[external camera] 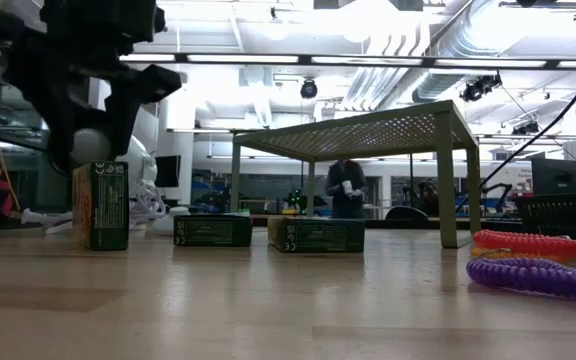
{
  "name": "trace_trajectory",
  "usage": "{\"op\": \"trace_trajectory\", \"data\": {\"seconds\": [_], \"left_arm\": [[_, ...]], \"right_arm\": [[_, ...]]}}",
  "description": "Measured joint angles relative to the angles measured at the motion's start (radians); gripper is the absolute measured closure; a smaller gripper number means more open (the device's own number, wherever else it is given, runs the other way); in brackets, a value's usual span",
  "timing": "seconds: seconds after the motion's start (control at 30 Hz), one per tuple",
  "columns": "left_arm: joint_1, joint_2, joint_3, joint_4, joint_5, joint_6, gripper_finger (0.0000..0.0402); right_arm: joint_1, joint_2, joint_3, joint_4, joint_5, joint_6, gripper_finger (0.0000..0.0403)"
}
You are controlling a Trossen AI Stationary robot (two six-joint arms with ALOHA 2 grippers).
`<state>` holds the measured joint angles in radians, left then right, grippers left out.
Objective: Pick & Place Office Desk Supplies
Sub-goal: Put the left crayon box into the orange bin
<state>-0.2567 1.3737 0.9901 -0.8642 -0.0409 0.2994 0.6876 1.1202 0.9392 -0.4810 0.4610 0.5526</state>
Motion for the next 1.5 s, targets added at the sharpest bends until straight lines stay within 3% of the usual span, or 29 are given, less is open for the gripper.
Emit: {"op": "trace_trajectory", "data": {"seconds": [0.53, 1.2, 1.5], "left_arm": [[0.000, 0.143, 0.000, 0.019, -0.036, 0.000, 0.0183], [0.000, 0.181, -0.009, 0.058, -0.047, -0.008, 0.0184], [0.000, 0.181, -0.009, 0.058, -0.046, -0.008, 0.0229]], "right_arm": [[0.000, 0.000, 0.000, 0.000, 0.000, 0.000, 0.0317], [0.000, 0.000, 0.000, 0.000, 0.000, 0.000, 0.0317], [0.000, 0.000, 0.000, 0.000, 0.000, 0.000, 0.0317]]}}
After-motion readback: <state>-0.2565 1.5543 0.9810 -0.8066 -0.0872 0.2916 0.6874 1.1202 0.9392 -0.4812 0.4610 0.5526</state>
